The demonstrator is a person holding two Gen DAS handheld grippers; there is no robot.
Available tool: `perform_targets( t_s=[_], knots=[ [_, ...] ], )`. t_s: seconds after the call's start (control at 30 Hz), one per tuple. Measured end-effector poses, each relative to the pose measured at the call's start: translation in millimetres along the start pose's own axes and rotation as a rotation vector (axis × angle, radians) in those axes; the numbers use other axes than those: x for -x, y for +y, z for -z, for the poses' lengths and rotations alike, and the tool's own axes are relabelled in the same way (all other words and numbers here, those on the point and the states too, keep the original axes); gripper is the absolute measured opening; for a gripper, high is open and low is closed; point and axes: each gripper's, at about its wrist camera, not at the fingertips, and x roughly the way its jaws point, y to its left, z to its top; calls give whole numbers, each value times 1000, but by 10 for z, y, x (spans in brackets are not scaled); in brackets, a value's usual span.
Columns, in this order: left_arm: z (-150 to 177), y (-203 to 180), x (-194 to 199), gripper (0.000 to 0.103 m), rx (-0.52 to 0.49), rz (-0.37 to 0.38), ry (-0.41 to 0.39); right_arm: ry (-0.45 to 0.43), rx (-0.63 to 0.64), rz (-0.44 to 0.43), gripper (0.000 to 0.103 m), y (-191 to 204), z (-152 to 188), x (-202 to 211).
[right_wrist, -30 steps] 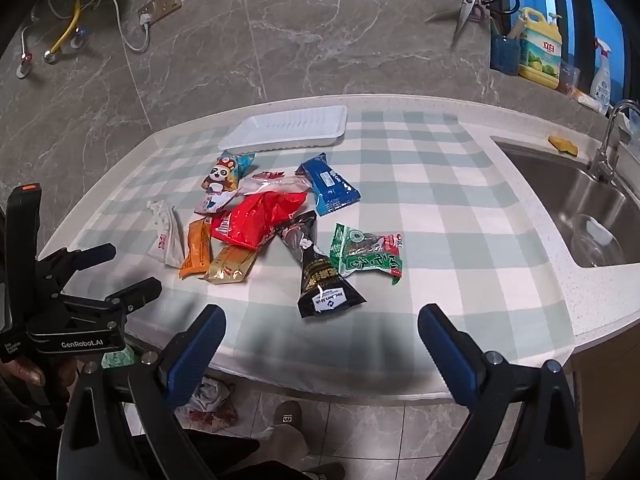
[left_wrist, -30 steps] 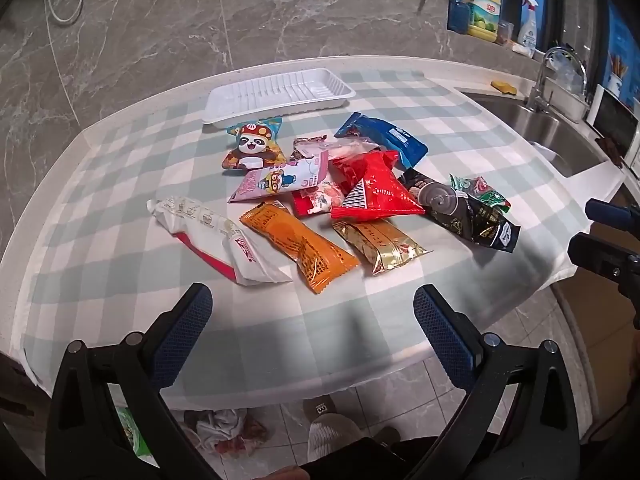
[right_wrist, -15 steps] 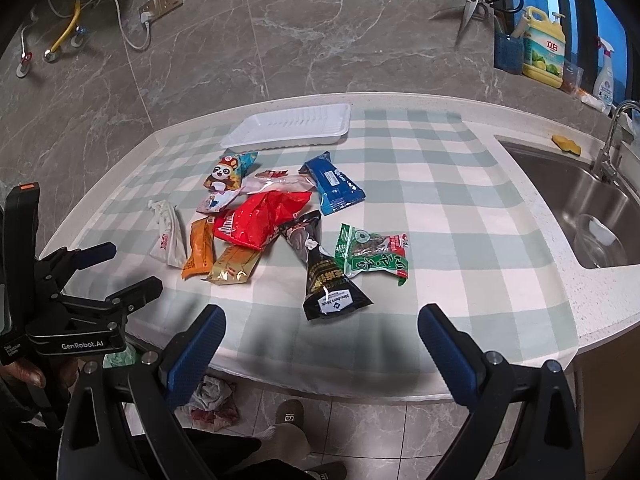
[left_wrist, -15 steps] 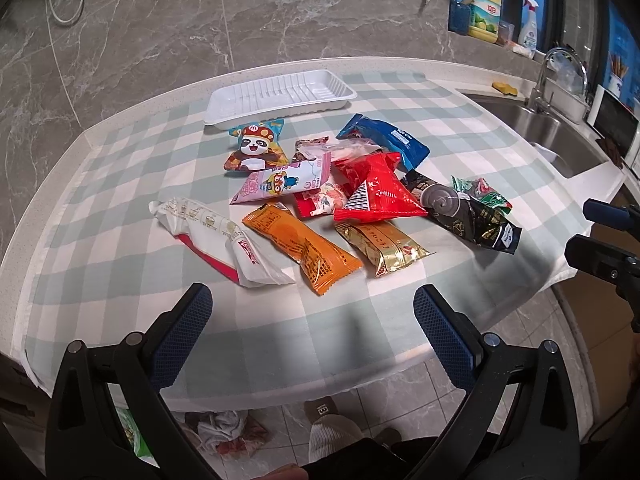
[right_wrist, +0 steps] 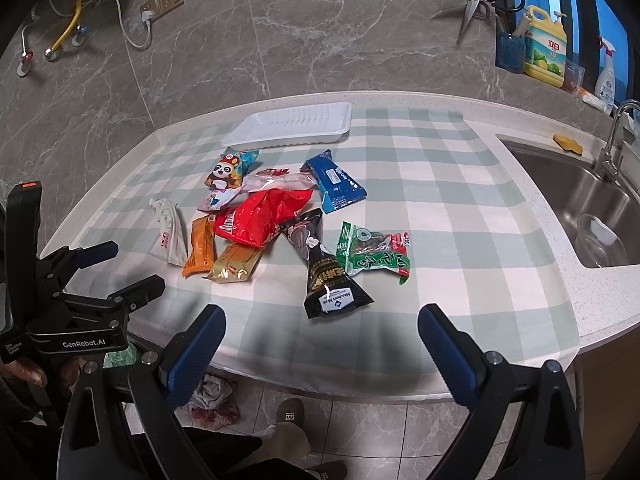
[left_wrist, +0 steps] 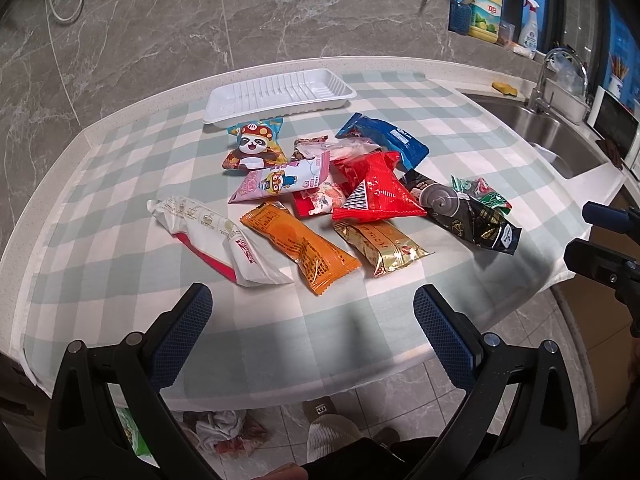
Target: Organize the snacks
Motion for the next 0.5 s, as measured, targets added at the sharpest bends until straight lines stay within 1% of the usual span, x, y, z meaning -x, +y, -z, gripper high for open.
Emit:
perform_targets(
  t_s=[0.5],
  knots=[
    [-7, 0, -1, 102, 1, 0, -1, 0, 2, 0, 99, 9, 4, -1]
  ],
)
